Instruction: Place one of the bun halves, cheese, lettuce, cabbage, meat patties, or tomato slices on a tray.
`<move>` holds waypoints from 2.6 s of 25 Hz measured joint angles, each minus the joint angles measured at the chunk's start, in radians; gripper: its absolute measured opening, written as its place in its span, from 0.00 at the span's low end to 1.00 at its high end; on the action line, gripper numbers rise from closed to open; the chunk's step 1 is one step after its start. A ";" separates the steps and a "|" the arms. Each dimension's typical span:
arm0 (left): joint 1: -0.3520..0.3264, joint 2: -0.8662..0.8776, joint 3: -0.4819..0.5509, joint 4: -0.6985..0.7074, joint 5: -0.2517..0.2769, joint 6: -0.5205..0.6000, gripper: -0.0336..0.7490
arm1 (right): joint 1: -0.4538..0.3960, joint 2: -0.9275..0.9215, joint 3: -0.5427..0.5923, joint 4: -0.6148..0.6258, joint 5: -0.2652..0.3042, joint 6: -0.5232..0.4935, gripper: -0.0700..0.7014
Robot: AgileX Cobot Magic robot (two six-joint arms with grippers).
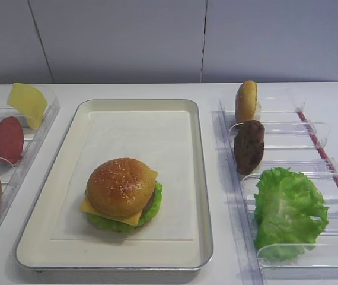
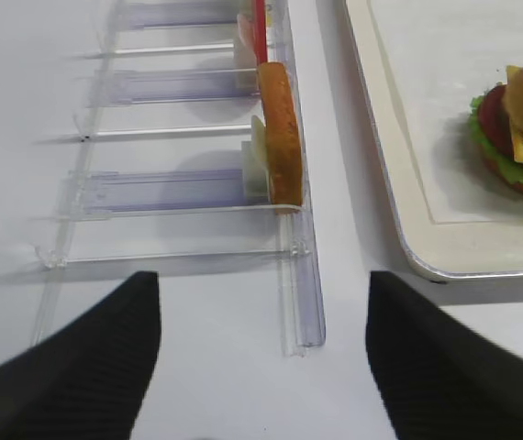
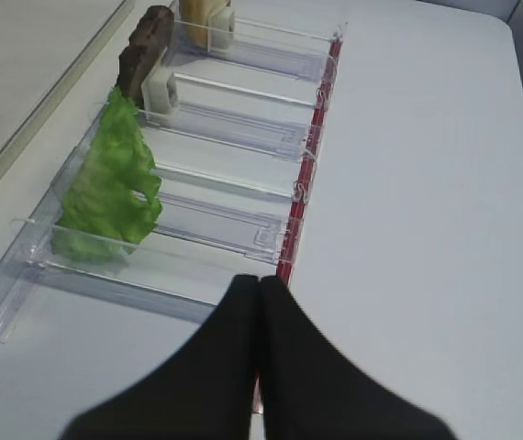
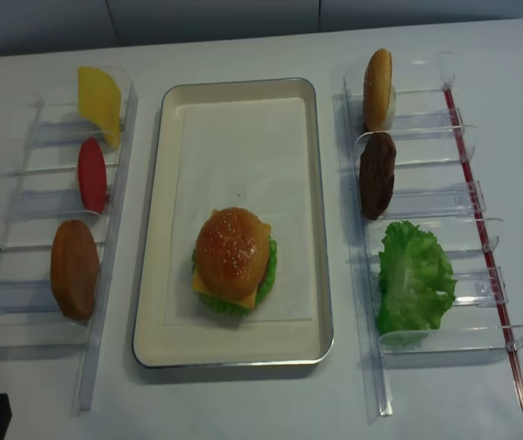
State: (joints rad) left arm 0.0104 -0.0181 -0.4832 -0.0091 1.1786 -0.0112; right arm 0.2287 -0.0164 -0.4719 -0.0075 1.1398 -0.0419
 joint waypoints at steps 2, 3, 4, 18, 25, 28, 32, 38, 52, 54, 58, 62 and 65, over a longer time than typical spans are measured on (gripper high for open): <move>0.000 0.000 0.000 0.000 0.000 0.000 0.63 | 0.000 0.000 0.000 0.000 0.000 0.000 0.09; 0.000 0.000 0.000 0.000 0.000 0.000 0.63 | 0.000 0.000 0.000 0.000 0.000 -0.002 0.09; 0.000 0.000 0.000 0.000 0.000 0.000 0.63 | 0.000 0.000 0.000 0.000 0.000 -0.002 0.09; 0.000 0.000 0.000 0.000 0.000 0.000 0.63 | -0.212 0.000 0.000 0.000 0.000 -0.002 0.09; 0.000 0.000 0.000 0.000 0.000 0.000 0.63 | -0.212 0.000 0.000 0.000 0.000 -0.002 0.09; 0.000 0.000 0.000 0.000 0.000 0.000 0.63 | -0.212 0.000 0.000 0.000 0.000 -0.002 0.09; 0.000 0.000 0.000 0.000 0.000 0.000 0.63 | -0.212 0.000 0.000 0.000 0.000 -0.002 0.09; 0.000 0.000 0.000 0.000 0.000 0.000 0.63 | -0.212 0.000 0.000 0.000 0.000 -0.002 0.09; 0.000 0.000 0.000 0.000 0.000 0.000 0.63 | -0.212 0.000 0.000 0.008 0.000 -0.002 0.38; 0.000 0.000 0.000 0.000 0.000 0.000 0.63 | -0.212 0.000 0.000 0.008 0.000 -0.002 0.49; 0.000 0.000 0.000 0.000 0.000 0.000 0.63 | -0.212 0.000 0.000 0.013 0.000 -0.002 0.62; 0.000 0.000 0.000 0.000 0.000 0.000 0.63 | -0.212 0.000 0.000 0.013 0.000 -0.002 0.64; 0.000 0.000 0.000 0.000 0.000 0.000 0.63 | -0.212 0.000 0.000 0.013 0.000 0.000 0.64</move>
State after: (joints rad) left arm 0.0104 -0.0181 -0.4832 -0.0091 1.1786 -0.0112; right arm 0.0165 -0.0164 -0.4719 0.0053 1.1398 -0.0419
